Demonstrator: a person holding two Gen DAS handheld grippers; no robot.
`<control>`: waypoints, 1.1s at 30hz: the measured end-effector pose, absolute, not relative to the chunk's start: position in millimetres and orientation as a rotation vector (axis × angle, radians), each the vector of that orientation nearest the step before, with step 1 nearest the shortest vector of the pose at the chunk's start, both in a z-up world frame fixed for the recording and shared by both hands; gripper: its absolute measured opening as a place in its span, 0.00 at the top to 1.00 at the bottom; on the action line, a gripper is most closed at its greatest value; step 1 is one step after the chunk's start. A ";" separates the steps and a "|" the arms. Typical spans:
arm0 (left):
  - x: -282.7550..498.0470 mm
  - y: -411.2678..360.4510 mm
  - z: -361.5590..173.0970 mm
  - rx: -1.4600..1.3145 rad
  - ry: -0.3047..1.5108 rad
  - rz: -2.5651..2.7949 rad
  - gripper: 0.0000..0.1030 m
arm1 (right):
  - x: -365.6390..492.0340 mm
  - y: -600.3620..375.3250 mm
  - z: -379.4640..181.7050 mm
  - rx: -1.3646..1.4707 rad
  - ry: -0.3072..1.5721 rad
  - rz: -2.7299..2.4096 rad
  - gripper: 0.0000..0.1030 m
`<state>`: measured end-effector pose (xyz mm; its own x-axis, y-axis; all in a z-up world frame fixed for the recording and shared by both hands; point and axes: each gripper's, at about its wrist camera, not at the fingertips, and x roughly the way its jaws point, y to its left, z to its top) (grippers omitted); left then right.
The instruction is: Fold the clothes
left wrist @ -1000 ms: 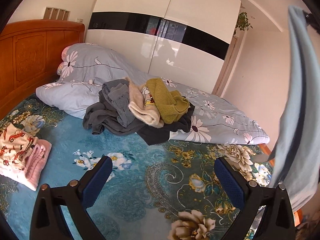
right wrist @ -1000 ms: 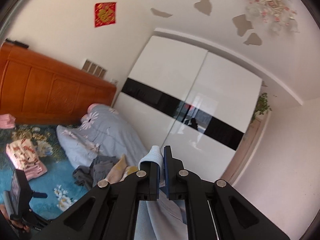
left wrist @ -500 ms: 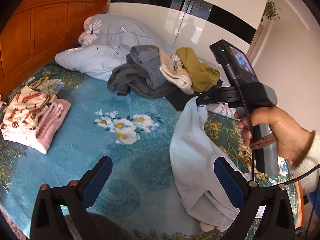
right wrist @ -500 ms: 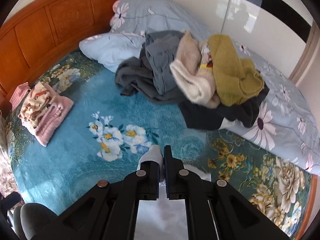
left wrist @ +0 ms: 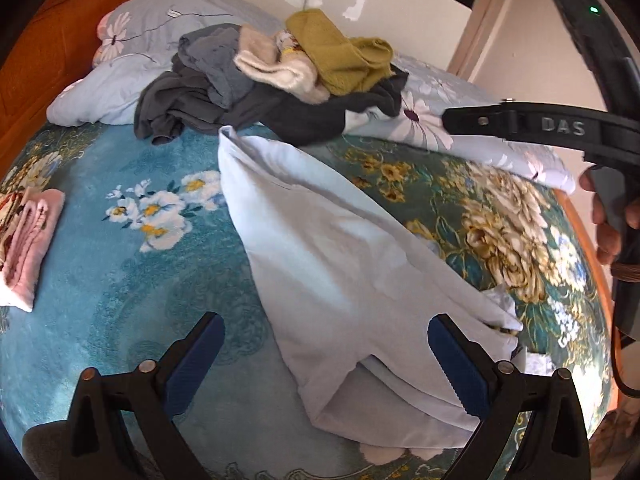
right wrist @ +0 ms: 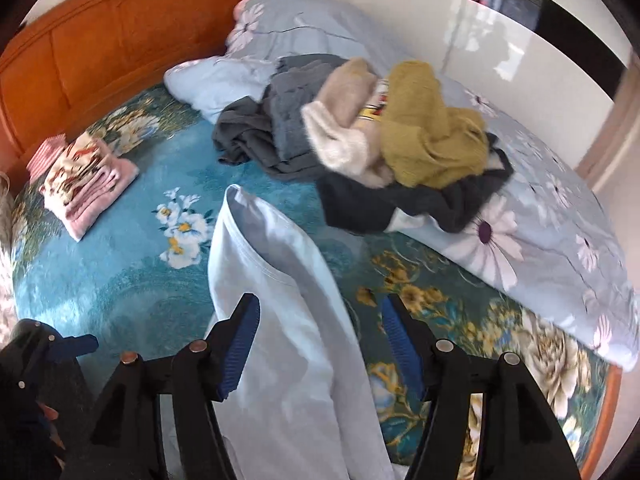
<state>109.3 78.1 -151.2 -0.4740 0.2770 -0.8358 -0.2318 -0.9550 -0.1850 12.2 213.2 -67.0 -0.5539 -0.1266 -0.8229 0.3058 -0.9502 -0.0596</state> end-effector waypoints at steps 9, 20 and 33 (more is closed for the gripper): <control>84.6 185.3 -192.1 -1.568 -0.096 2.231 0.00 | 120.6 365.4 -112.3 1.594 -0.020 -2.833 0.37; 90.3 240.1 -255.0 -1.827 0.076 2.145 0.71 | 191.7 410.2 -163.5 1.808 -0.426 -2.825 0.37; 86.2 145.4 -200.5 -1.591 -0.379 2.160 0.99 | 155.7 373.4 -156.7 1.649 -0.471 -2.790 0.37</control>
<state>86.2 145.4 -200.5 -0.2500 0.4906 -0.8348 -0.1768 -0.8708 -0.4588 155.7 373.4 -156.7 -0.4862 -0.0309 -0.8733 -0.2574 -0.9500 0.1769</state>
